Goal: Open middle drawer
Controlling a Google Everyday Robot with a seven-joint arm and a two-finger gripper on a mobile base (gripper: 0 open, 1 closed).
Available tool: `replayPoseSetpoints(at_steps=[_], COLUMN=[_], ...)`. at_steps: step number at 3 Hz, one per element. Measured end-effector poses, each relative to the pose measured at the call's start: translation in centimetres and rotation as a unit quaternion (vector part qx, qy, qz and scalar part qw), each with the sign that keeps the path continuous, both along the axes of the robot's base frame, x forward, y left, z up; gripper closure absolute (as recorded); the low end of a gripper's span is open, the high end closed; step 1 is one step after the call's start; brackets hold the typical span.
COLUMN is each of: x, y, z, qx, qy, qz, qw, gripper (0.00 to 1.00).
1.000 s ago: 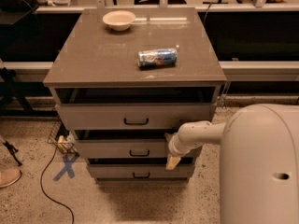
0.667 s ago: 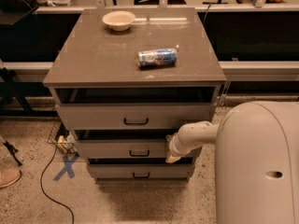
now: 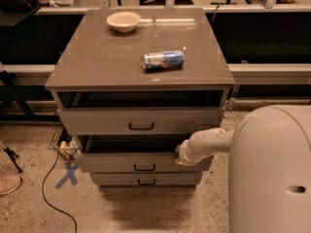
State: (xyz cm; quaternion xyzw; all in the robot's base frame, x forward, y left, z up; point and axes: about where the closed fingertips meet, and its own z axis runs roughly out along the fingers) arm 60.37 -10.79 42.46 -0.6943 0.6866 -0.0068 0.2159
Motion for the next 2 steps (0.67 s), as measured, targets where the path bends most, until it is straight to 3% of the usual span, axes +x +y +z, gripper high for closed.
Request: replayPoseSetpoints(at_steps=[1, 2], x=[0.0, 0.0], y=[0.0, 0.0], z=[0.13, 0.14], qx=[0.0, 0.0], qy=[0.0, 0.0], qz=[0.0, 0.0], qw=[1.0, 1.0], gripper=[1.0, 0.73])
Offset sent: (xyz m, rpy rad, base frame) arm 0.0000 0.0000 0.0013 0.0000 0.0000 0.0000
